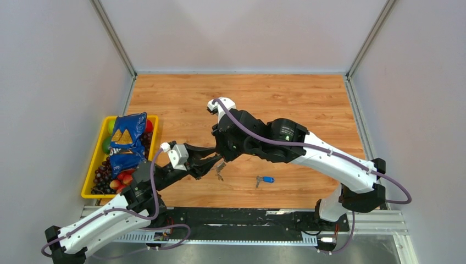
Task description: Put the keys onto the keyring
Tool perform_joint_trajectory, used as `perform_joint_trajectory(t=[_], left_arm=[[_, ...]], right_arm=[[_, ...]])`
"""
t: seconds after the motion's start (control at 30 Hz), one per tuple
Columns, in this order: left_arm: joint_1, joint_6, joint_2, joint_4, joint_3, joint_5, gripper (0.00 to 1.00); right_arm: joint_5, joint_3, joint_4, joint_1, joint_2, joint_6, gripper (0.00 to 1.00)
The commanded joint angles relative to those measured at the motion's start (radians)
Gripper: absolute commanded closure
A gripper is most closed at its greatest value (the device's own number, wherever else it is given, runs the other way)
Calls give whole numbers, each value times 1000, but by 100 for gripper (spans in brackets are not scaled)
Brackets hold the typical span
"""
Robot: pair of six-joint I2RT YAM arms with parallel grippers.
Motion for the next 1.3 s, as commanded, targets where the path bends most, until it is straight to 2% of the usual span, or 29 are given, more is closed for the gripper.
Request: perform_joint_trajectory(t=[0.0,0.47,0.73,1.27], left_arm=[[-2,34,-24,58,-19,-7,60],[-2,44,-44,71,-24,-12,64],[-2,46,-44,68,-27,-8,69],[-2,47,-40,63,-34,-17,66]], right_arm=[[0,75,-2,-7,9,33,100],[-12,99,-16,-7,39,23,100],[-12,106,-15,-7,35,22,100],[-13,106,-8,-7,33,20,100]])
